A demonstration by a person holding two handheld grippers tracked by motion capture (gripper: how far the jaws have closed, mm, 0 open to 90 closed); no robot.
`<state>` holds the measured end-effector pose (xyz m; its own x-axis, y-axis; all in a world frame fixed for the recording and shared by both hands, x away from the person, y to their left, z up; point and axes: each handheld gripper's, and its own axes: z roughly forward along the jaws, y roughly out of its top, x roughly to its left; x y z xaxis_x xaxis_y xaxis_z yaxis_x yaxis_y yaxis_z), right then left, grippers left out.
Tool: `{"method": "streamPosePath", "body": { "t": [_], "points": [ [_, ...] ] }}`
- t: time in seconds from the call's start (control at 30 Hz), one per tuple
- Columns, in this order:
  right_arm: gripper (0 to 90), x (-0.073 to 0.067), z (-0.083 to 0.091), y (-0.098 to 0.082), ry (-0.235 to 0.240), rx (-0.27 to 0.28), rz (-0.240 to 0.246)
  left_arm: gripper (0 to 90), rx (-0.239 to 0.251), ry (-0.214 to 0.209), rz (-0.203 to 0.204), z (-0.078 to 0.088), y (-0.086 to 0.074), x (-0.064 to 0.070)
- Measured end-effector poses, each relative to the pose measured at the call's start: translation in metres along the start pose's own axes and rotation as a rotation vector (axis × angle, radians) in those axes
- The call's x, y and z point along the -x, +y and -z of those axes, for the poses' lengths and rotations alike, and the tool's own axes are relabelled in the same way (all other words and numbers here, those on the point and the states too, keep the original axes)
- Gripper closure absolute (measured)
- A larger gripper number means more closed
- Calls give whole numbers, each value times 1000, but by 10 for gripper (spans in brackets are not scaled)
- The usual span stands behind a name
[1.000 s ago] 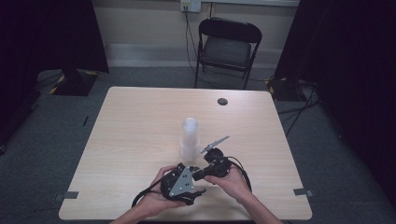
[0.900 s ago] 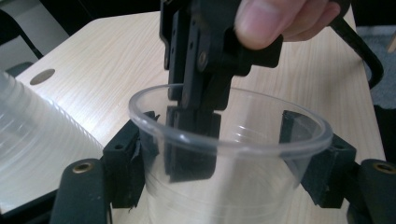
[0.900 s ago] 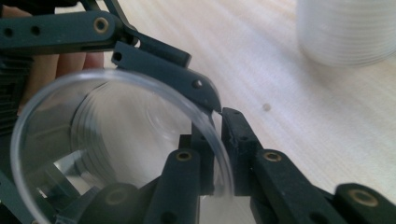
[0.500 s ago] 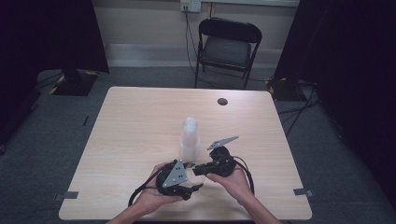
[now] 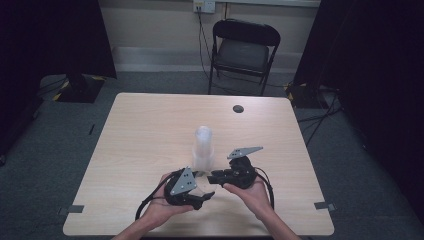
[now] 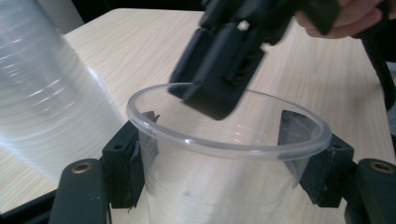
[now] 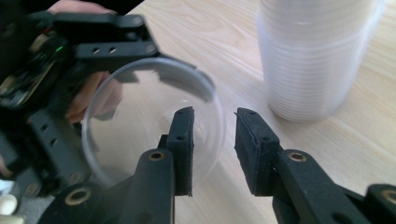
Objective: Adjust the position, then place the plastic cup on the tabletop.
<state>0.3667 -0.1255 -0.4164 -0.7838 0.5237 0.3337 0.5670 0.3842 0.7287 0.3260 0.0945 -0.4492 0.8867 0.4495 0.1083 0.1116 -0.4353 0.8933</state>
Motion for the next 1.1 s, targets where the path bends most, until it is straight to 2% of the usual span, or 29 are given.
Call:
{"method": "streamPosePath", "body": {
  "t": [0.03, 0.07, 0.13, 0.17, 0.2, 0.33, 0.43, 0.47, 0.5, 0.63, 0.7, 0.73, 0.8, 0.87, 0.93, 1.0, 1.1],
  "points": [
    [667, -1, 1, 0, 1, 13, 8, 288, 6, 4, 15, 0, 0, 0],
    [667, -1, 3, 0, 4, 38, 11, 288, 3, 4, 13, 1, 0, -1],
    [667, -1, 5, 0, 3, 54, 11, 288, 7, 7, 21, 1, -1, -2],
    [668, 0, 8, 0, 5, 78, 12, 288, -10, -4, 37, 1, -1, -4],
    [667, 0, 9, 0, 5, 87, 15, 287, -16, -5, 52, 1, -1, -5],
    [660, -1, 10, 0, 1, 94, 44, 288, -23, -9, 69, 2, -2, -6],
    [656, -1, 13, 0, 3, 114, 58, 287, -21, -10, 76, 3, -3, -8],
    [657, -1, 13, 0, 3, 121, 61, 287, -12, -8, 91, 3, -4, -9],
    [657, 1, 15, 1, -6, 137, 57, 287, -11, -5, 104, 5, -5, -12],
    [656, 5, 21, -2, -14, 176, 45, 288, -14, 7, 118, 9, -5, -16],
    [651, 5, 23, -3, -12, 179, 43, 288, 0, 7, 156, 11, -6, -18],
    [649, 6, 24, -4, -11, 181, 47, 289, 0, 13, 162, 13, -7, -19],
    [645, 9, 29, -10, -24, 189, 44, 290, 28, 31, 207, 19, -8, -24],
    [645, 11, 31, -12, -27, 194, 39, 290, 33, 39, 214, 21, -9, -26],
    [644, 16, 35, -17, -42, 186, 32, 291, 49, 74, 228, 27, -9, -33],
    [643, 17, 36, -18, -46, 187, 29, 291, 54, 81, 222, 28, -9, -36],
    [634, 22, 38, -21, -66, 182, 27, 292, 82, 113, 241, 34, -10, -44]
  ]
}}
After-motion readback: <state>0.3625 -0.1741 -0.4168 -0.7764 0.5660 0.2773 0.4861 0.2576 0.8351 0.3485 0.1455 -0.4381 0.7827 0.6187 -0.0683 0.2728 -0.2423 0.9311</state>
